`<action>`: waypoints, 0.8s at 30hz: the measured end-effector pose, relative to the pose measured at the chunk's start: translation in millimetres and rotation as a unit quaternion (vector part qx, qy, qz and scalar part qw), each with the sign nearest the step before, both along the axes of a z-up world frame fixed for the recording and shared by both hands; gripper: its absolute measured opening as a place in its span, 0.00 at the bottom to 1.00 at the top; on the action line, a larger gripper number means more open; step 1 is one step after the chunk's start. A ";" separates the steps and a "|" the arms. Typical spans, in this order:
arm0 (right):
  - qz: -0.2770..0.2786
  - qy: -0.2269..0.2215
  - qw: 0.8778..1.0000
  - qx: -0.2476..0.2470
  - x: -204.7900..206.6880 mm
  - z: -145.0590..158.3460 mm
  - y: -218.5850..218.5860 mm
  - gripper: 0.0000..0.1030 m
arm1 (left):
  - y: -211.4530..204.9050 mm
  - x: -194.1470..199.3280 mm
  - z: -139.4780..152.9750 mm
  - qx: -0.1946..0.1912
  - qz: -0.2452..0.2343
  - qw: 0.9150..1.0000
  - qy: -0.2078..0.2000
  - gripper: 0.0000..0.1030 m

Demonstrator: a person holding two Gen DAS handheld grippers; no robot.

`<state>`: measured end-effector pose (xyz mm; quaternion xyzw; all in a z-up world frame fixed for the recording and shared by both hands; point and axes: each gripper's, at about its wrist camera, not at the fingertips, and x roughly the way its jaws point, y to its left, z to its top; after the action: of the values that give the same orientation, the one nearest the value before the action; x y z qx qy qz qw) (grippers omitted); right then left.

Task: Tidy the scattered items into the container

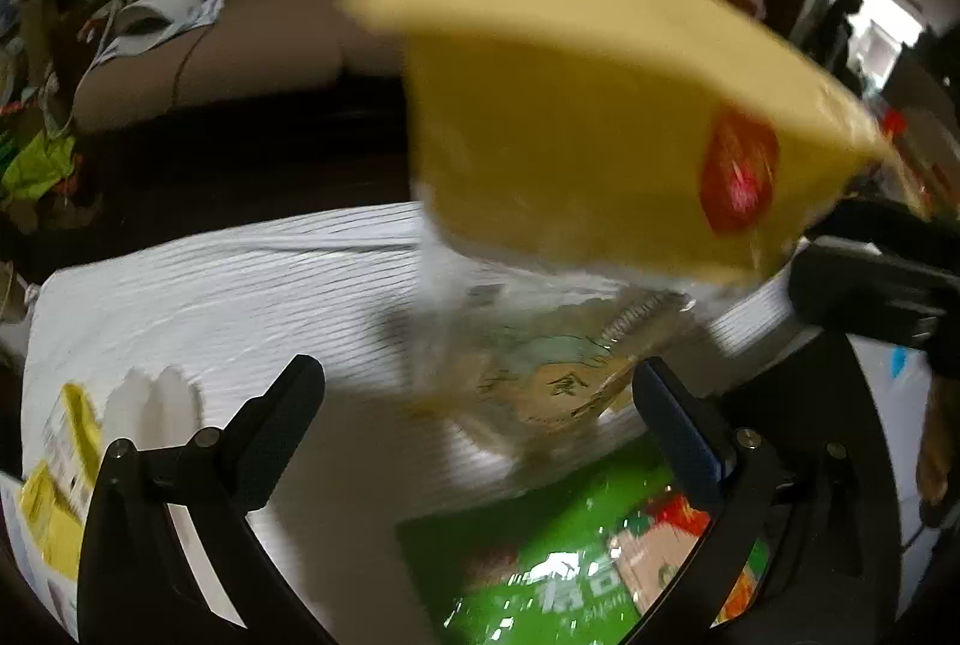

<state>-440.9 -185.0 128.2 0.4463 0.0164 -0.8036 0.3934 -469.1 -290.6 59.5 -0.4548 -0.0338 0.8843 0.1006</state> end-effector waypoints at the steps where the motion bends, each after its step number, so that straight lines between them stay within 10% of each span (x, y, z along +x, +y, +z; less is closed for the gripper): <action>1: 0.001 -0.014 1.000 -0.007 -1.4 -3.7 -1.6 0.42 | 5.3 -2.0 -1.9 0.003 -0.006 1.000 0.000 1.00; 16: 0.100 -0.067 0.981 -0.151 99.6 75.3 0.1 0.13 | 18.7 104.0 84.7 0.064 -0.017 0.991 0.115 0.53; 24: 0.128 -0.022 0.982 -0.136 175.0 169.3 74.2 0.09 | 81.7 184.5 182.7 0.071 -0.071 0.984 0.148 0.64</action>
<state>-265.9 -110.7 297.6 0.4010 -0.0446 -0.7312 0.5500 -284.7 -209.0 242.2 -0.3119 -0.0486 0.9278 0.1986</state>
